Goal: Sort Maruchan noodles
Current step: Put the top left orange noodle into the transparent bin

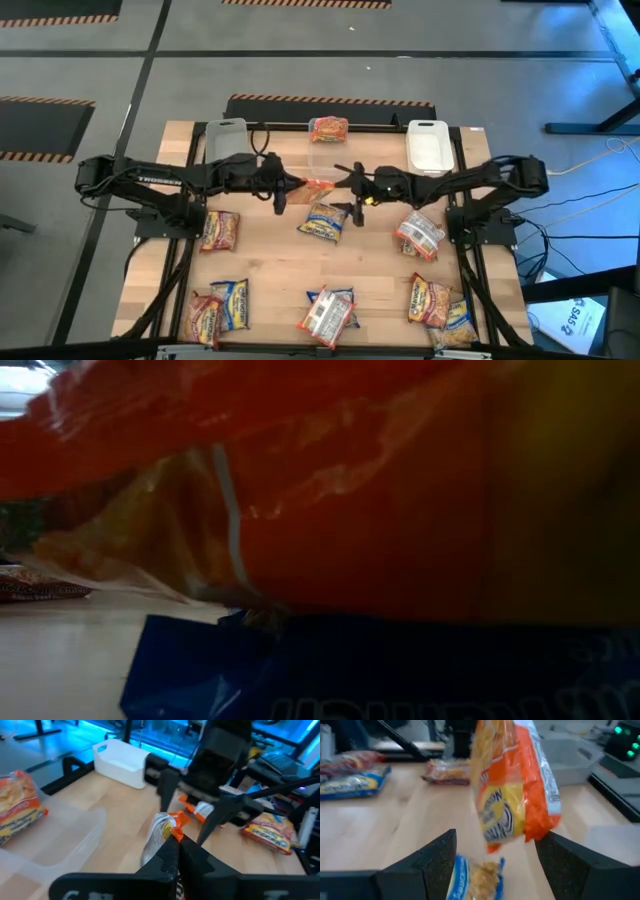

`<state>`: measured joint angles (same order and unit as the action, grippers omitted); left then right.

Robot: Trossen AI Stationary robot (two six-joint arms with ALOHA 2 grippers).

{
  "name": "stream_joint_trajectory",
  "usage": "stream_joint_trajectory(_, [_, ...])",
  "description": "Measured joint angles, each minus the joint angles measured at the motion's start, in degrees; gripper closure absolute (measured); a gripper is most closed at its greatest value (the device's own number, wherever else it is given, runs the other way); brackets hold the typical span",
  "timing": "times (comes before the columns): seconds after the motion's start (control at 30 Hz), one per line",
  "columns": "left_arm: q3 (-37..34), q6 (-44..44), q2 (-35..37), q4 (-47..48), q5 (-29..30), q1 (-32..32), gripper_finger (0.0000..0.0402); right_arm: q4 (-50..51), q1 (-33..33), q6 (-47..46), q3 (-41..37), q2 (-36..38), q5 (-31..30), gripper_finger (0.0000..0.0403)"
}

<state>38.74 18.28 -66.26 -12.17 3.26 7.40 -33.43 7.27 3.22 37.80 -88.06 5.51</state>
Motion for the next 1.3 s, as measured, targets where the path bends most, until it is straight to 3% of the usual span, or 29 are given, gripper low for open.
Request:
stream_joint_trajectory(0.2, [0.0, -0.5, 0.0, -1.5, -1.2, -0.7, 0.0401, -9.5, 0.8, 0.0, 0.0, -4.7, -0.3, 0.0146])
stream_joint_trajectory(0.4, [0.0, -0.9, 0.0, -3.5, -2.3, -2.3, 0.0401, -9.7, 3.0, -0.2, 0.0, -6.6, -0.1, 0.0146])
stream_joint_trajectory(0.63, [0.0, -2.4, 0.0, -4.9, -0.4, -3.0, 0.0402, -16.3, 2.5, -1.3, 0.0, -6.6, 12.2, 0.0146])
stream_joint_trajectory(0.8, [0.0, -4.3, 0.0, -6.5, -1.3, -3.1, 0.0402, -17.5, 2.6, -1.4, 0.0, -7.5, 10.0, 0.0146])
stream_joint_trajectory(1.13, [0.0, -5.4, 0.0, -8.6, -0.6, -3.0, 0.0401, -22.9, 2.1, -1.3, 2.0, -8.7, 12.1, 0.0146])
stream_joint_trajectory(1.3, [0.0, -5.4, 0.0, -8.6, -0.5, -3.0, 0.0401, -25.4, 2.1, -1.2, 2.0, -8.7, 12.1, 0.0183])
